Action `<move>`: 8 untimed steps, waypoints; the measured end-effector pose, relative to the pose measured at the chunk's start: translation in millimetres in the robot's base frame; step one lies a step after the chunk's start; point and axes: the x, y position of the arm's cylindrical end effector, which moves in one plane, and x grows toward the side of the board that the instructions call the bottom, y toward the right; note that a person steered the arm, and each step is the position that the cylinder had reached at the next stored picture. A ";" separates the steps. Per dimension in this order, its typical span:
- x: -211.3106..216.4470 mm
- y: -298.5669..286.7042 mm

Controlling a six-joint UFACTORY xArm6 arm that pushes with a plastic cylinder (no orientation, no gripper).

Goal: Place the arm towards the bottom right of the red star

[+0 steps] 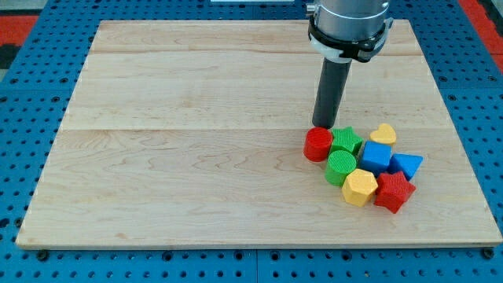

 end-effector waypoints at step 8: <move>-46.4 37.7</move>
